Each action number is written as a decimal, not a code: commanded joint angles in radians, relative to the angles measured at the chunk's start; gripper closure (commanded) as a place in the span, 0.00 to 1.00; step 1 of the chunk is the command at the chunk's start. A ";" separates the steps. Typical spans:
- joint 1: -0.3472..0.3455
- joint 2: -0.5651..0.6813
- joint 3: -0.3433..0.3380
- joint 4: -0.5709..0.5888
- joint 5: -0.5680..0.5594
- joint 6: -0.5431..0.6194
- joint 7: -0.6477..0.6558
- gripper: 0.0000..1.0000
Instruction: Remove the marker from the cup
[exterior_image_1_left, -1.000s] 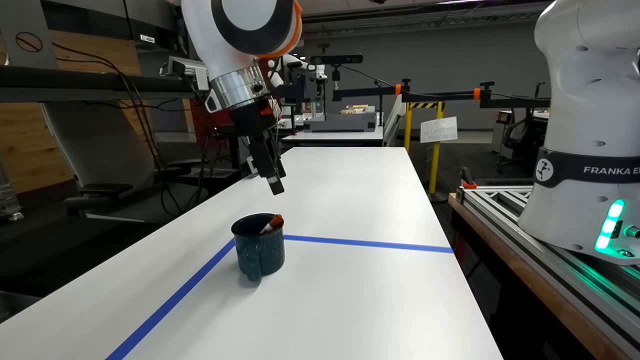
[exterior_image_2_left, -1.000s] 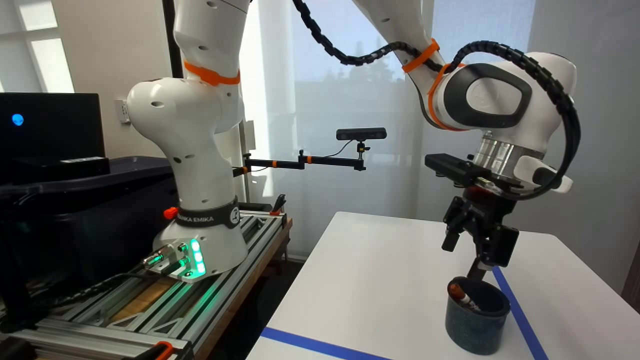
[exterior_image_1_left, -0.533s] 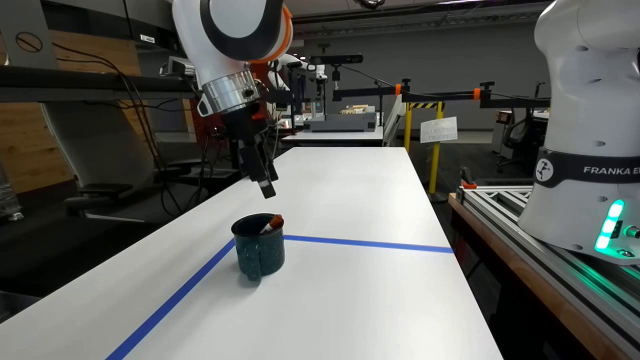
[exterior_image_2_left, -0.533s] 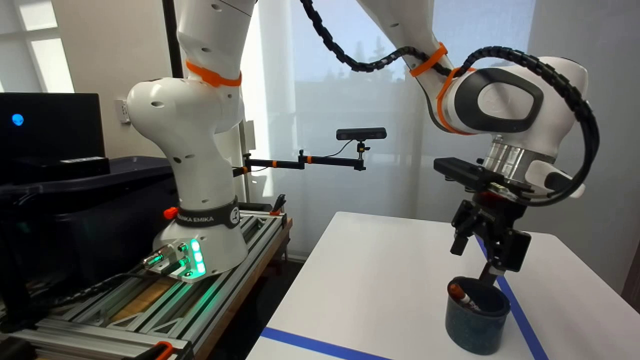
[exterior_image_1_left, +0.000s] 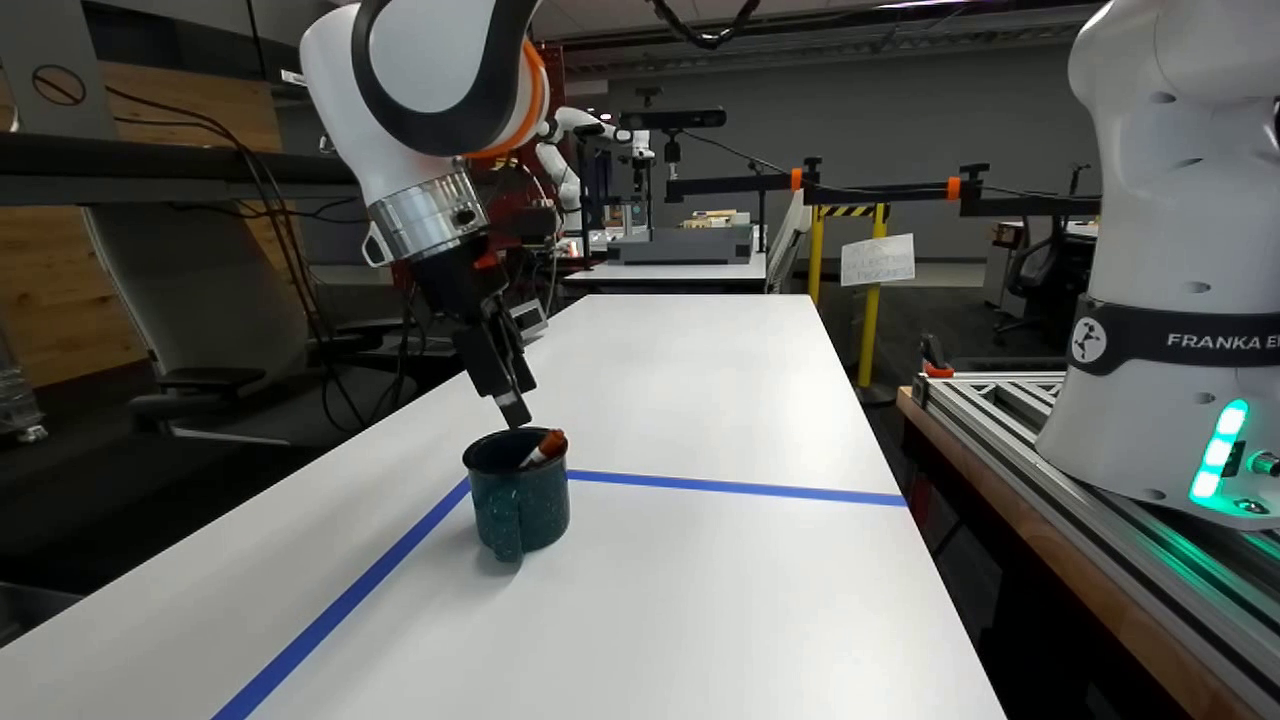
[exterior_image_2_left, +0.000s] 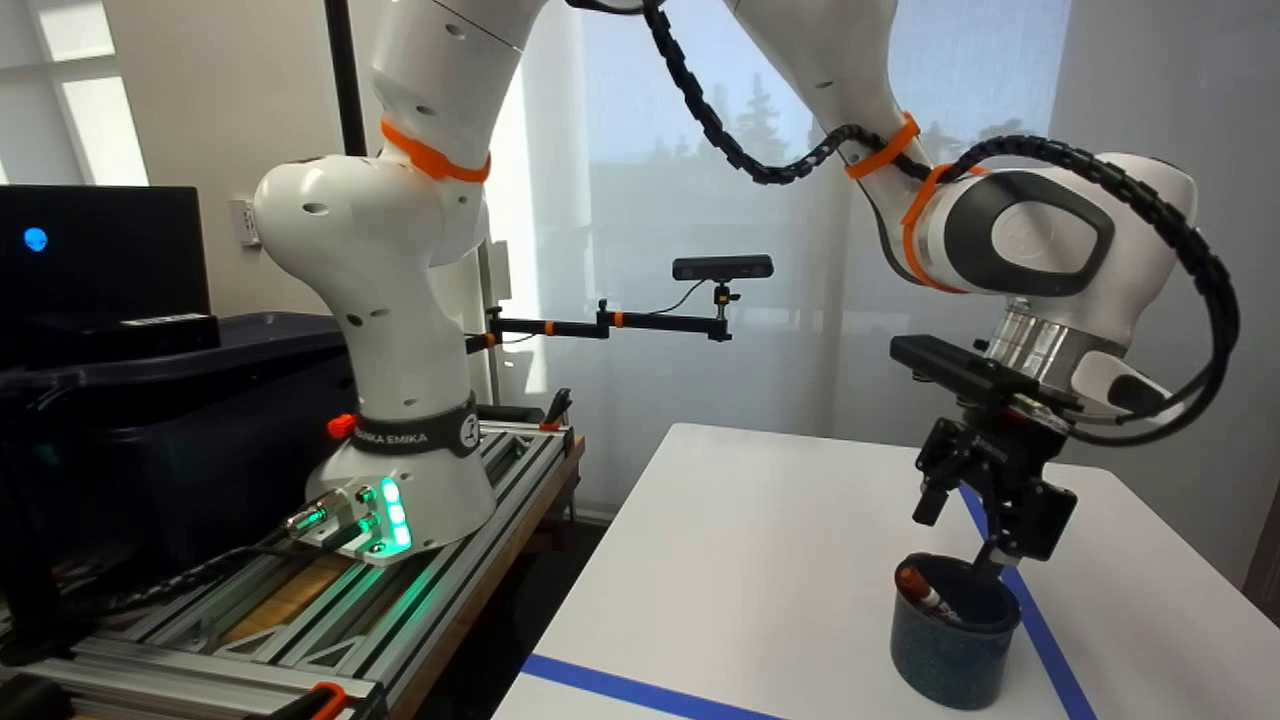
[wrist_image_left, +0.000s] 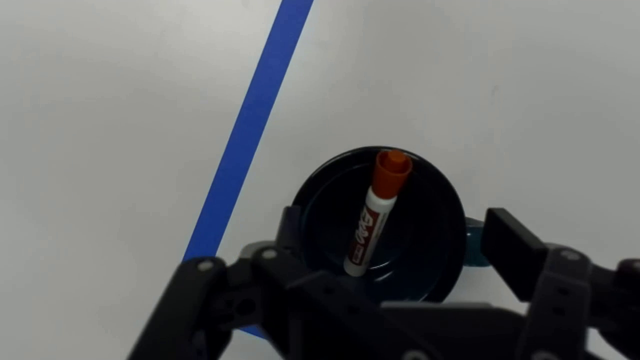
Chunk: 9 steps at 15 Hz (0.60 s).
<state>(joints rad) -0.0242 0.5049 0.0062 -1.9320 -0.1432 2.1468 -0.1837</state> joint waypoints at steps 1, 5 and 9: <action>0.001 0.048 0.004 0.067 0.007 -0.050 -0.008 0.34; -0.008 0.090 0.005 0.107 0.018 -0.066 -0.010 0.47; -0.007 0.125 0.006 0.144 0.019 -0.069 -0.006 0.42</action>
<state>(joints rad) -0.0292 0.5970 0.0067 -1.8410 -0.1415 2.1138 -0.1837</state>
